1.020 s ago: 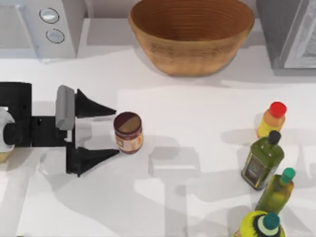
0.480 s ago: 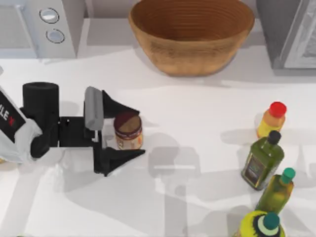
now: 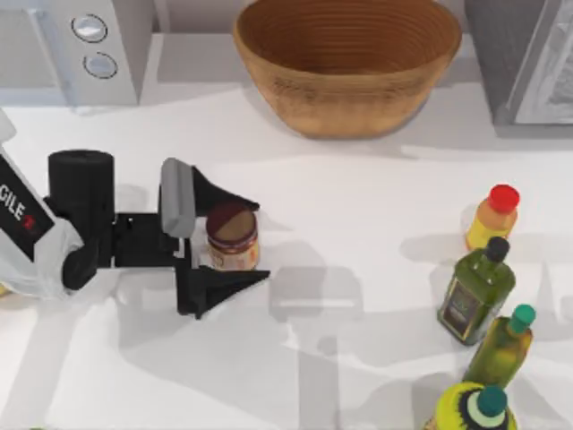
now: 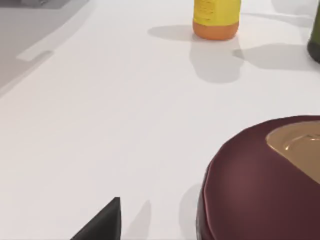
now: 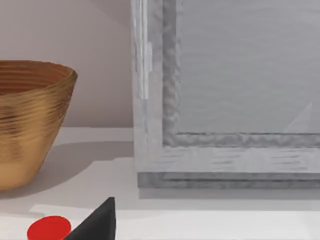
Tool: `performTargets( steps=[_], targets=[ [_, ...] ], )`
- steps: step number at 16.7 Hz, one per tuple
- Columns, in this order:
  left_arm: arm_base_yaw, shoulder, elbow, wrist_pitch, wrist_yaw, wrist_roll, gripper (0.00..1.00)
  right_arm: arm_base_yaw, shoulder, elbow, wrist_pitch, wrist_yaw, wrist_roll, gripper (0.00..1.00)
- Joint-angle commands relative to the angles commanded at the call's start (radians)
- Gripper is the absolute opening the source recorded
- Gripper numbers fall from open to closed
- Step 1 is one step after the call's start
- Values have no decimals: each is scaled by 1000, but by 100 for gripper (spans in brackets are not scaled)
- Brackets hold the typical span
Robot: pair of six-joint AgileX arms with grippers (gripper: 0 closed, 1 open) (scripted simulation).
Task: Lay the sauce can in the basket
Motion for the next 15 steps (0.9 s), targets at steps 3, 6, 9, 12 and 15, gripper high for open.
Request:
performTargets(
  steps=[3,6,9,12,15],
  targets=[
    [0,0,0,0,0,0,62,0,0,0,0,0,0,100],
    [0,0,0,0,0,0,40,0,0,0,0,0,0,100],
    [0,0,0,0,0,0,17,0,0,0,0,0,0,100],
    [0,0,0,0,0,0,0,0,0,0,0,0,0,100],
    [0,0,0,0,0,0,0,0,0,0,0,0,0,100]
  ],
)
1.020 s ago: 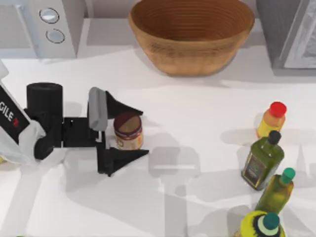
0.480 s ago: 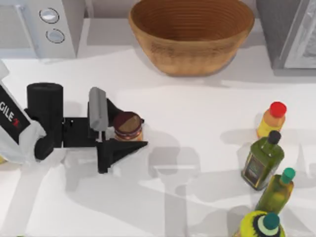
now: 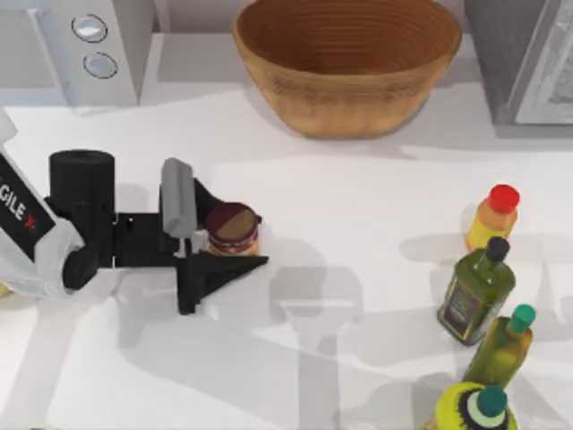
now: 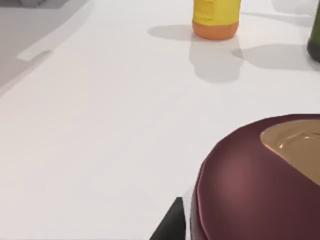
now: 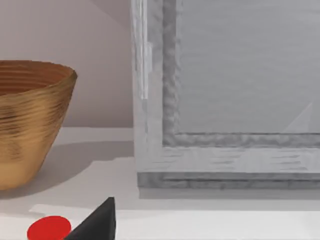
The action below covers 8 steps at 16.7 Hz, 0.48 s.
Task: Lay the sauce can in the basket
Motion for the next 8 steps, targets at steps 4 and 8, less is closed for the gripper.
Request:
performTargets(
  steps=[4,8],
  targets=[
    [0,0,0,0,0,0,0,0,0,0,0,0,0,100],
    [4,-8,-1,-34,7,33,0,0,0,0,0,0,0,100]
  ],
)
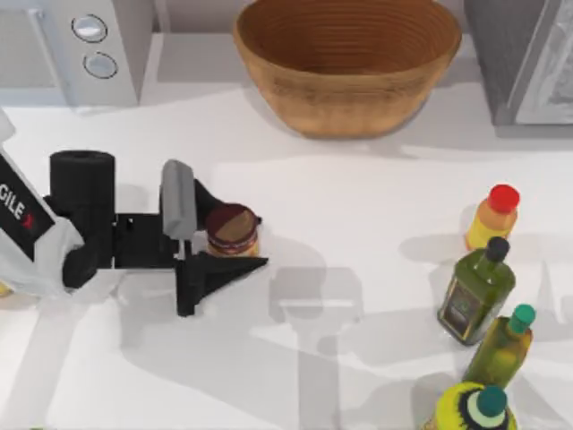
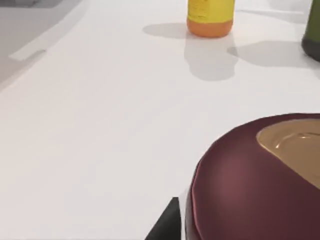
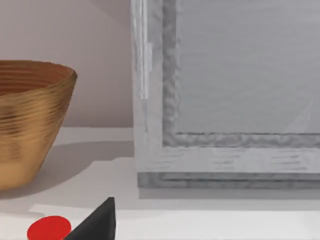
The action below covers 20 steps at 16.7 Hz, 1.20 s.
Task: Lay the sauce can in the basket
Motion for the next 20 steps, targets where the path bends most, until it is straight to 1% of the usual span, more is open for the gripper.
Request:
performTargets(
  steps=[3,5,7,10,13,15,18,20],
  targets=[
    [14,-29,-5,-127,28,107,0,0,0,0,0,0,0,100],
    [39,-62,-10,-265,58,212,0,0,0,0,0,0,0,100],
    [75,-109,-16,-444,93,331,0,0,0,0,0,0,0,100],
    [145,-202,-29,-758,136,527,0,0,0,0,0,0,0,100],
    [221,-316,-47,-1066,159,722,0,0,0,0,0,0,0,100],
    [266,-395,-60,-1238,164,835,0,0,0,0,0,0,0,100],
    [316,-500,-76,-1417,163,969,0,0,0,0,0,0,0,100],
    [336,-549,-83,-1485,161,1029,0,0,0,0,0,0,0,100]
  ],
)
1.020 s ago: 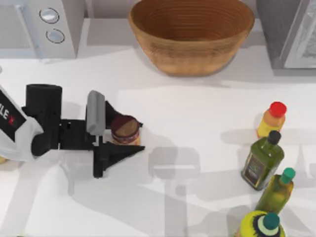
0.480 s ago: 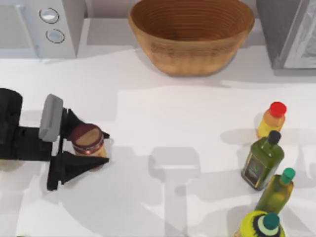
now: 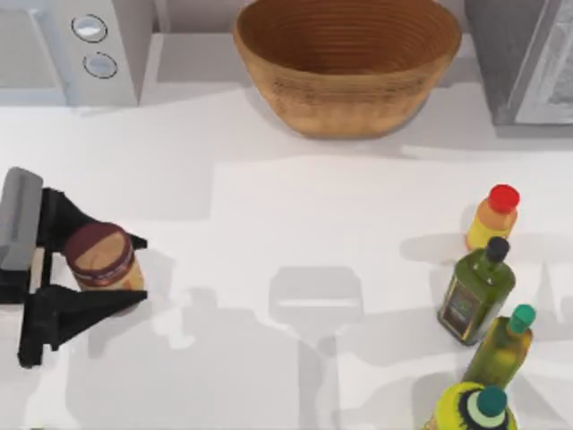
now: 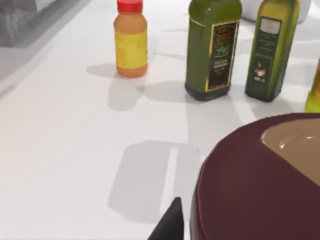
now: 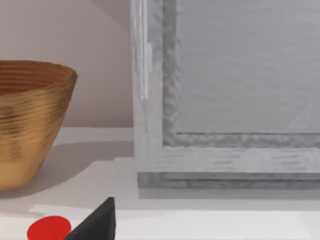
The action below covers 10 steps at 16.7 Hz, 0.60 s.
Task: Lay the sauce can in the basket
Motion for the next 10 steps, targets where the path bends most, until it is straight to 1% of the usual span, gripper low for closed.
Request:
performTargets(
  steps=[2,7,8,10],
  targets=[
    [8,-21,-2,-25,-1,24,0,0,0,0,0,0,0,100],
    [2,-16,2,-22,-3,23,0,0,0,0,0,0,0,100],
    [-2,-11,13,-12,-13,12,0,0,0,0,0,0,0,100],
    [-24,10,61,39,-61,-42,0,0,0,0,0,0,0,100]
  ],
)
